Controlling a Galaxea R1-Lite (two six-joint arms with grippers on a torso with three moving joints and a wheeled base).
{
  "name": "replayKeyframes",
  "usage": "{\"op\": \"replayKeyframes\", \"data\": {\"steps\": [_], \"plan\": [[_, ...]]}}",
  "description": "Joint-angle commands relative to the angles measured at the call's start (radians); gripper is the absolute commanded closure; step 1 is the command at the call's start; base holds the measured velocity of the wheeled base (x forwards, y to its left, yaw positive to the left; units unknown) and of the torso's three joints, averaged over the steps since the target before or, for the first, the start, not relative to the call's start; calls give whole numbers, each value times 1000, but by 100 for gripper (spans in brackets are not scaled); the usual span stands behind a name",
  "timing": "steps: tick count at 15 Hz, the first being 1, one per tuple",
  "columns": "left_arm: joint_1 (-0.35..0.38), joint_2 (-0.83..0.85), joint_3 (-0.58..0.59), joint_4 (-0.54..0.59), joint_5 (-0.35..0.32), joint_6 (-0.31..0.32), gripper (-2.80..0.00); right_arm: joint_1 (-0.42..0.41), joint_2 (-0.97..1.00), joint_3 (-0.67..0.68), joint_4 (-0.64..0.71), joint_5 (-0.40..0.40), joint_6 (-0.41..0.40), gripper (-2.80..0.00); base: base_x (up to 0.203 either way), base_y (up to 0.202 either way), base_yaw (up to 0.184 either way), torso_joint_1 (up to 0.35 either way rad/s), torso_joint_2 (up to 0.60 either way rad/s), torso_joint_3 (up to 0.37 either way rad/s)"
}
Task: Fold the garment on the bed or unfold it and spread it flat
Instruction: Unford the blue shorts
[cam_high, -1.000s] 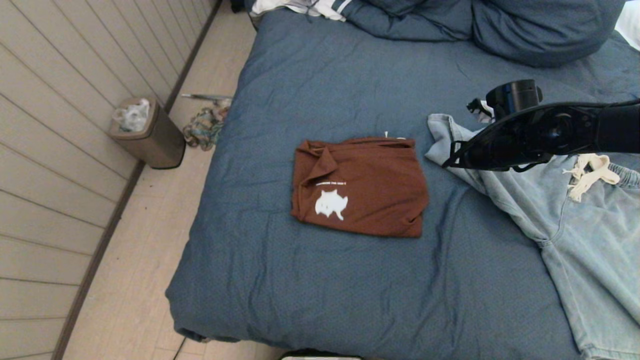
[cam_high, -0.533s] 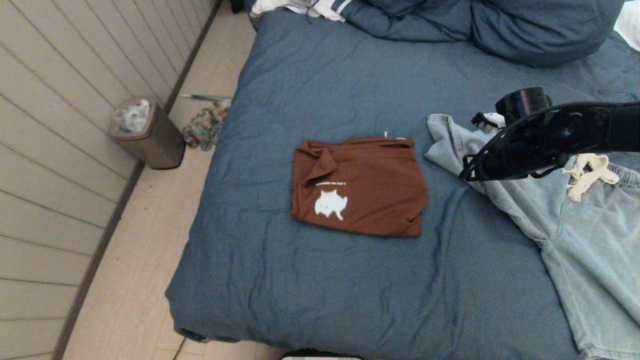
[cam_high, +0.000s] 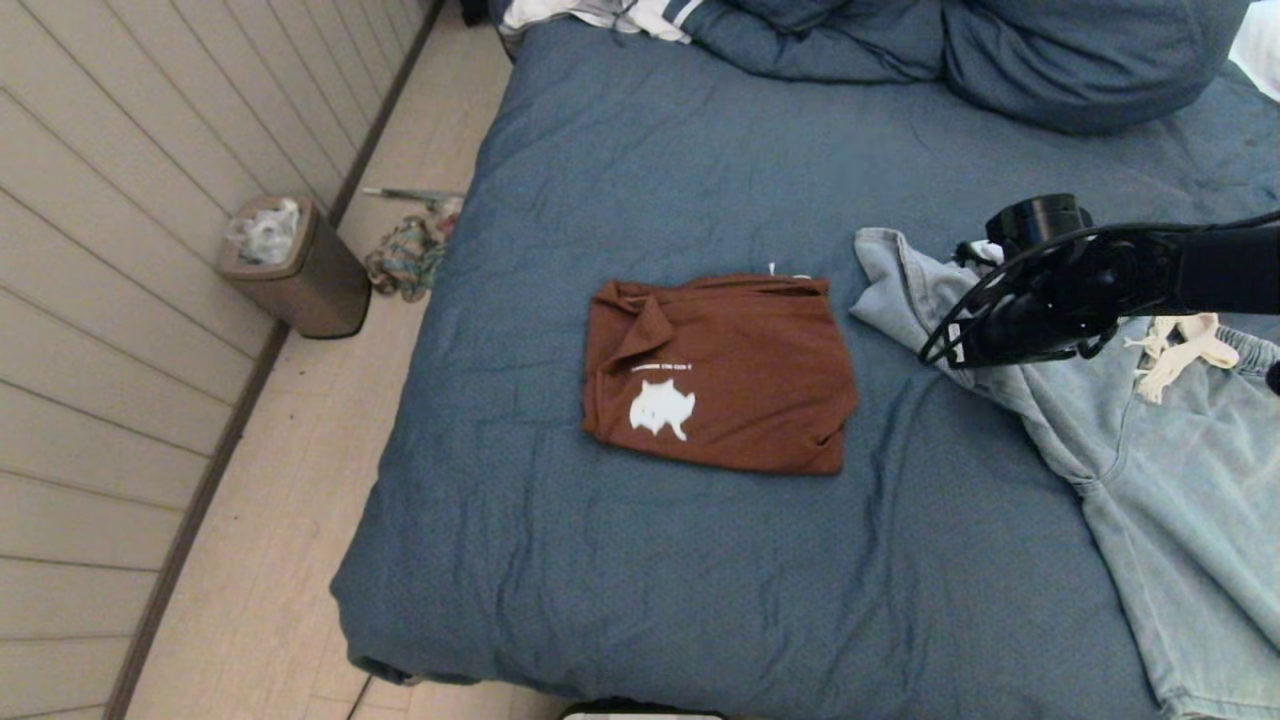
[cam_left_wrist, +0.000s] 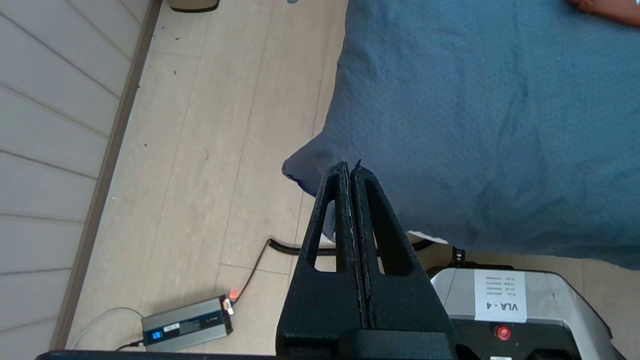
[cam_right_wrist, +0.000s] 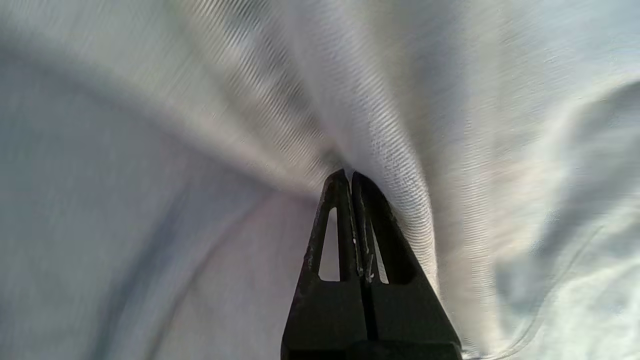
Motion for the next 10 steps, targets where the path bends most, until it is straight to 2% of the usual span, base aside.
{"op": "replayKeyframes", "data": {"steps": [1, 2, 3, 7, 10], "plan": [[0, 1, -1, 1, 0, 0, 0, -32, 62, -58, -26, -147, 17, 0, 0, 0, 0, 0, 0, 0], [0, 1, 0, 1, 1, 0, 0, -43, 83, -79, -77, -218, 20, 0, 0, 0, 0, 0, 0, 0], [0, 1, 0, 1, -1, 0, 0, -48, 84, -85, -131, -239, 19, 0, 0, 0, 0, 0, 0, 0], [0, 1, 0, 1, 0, 0, 0, -63, 72, -114, -146, -243, 25, 0, 0, 0, 0, 0, 0, 0], [0, 1, 0, 1, 0, 0, 0, -50, 31, -87, -144, -233, 41, 0, 0, 0, 0, 0, 0, 0]]}}
